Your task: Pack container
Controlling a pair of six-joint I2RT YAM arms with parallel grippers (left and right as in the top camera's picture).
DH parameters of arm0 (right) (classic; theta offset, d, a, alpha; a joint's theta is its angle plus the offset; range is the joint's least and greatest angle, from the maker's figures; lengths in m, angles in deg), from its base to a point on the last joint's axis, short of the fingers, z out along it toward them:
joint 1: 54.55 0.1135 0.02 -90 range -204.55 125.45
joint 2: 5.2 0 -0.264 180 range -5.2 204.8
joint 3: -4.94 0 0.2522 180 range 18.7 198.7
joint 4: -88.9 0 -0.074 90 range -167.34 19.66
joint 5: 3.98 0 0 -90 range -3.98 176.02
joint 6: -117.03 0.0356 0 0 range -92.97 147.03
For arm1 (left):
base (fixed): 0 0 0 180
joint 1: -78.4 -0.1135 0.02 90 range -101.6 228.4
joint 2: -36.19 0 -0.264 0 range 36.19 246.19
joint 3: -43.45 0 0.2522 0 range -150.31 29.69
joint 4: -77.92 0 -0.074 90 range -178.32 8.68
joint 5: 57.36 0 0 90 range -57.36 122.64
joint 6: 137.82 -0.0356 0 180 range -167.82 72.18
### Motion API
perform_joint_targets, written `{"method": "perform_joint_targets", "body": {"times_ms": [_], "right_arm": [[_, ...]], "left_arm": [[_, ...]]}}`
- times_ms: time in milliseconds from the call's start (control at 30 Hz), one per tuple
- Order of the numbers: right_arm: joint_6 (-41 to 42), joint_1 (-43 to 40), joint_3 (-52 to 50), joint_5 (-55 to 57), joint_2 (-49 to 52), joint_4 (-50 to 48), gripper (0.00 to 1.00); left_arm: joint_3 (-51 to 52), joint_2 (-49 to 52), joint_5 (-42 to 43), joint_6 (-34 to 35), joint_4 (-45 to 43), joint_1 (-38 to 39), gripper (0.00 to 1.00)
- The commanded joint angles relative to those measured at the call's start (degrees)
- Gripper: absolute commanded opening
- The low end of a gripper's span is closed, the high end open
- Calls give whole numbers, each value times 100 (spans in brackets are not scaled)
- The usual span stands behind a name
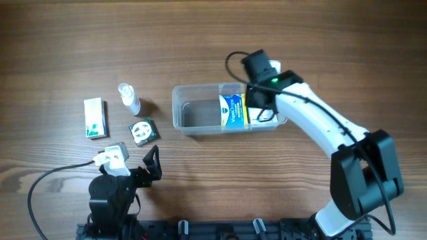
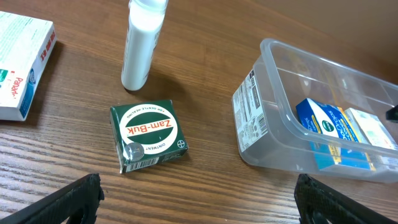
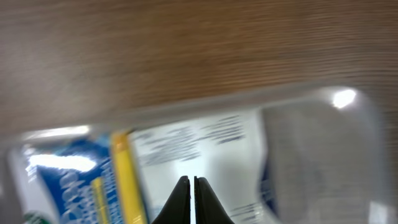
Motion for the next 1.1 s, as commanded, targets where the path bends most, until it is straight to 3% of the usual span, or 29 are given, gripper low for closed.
{"method": "perform_joint_targets", "body": {"times_ms": [0, 433, 600, 833, 967, 1067], "right_arm": [[-188, -181, -42, -538, -127, -42, 4], [-339, -120, -203, -1187, 874, -293, 4], [-651, -122, 339, -1119, -55, 11, 9], [-765, -129, 793, -765, -2369, 227, 15], [-1088, -129, 793, -166, -3801, 481, 57], [-1473, -129, 793, -164, -4732, 645, 75]], "left_arm": [[20, -52, 87, -28, -24, -48, 100], [20, -52, 87, -28, -26, -46, 100], [20, -52, 87, -28, -26, -48, 100], [20, -52, 87, -28, -24, -48, 100], [20, -52, 87, -28, -24, -48, 100], [20, -52, 87, -28, -24, -46, 100]]}}
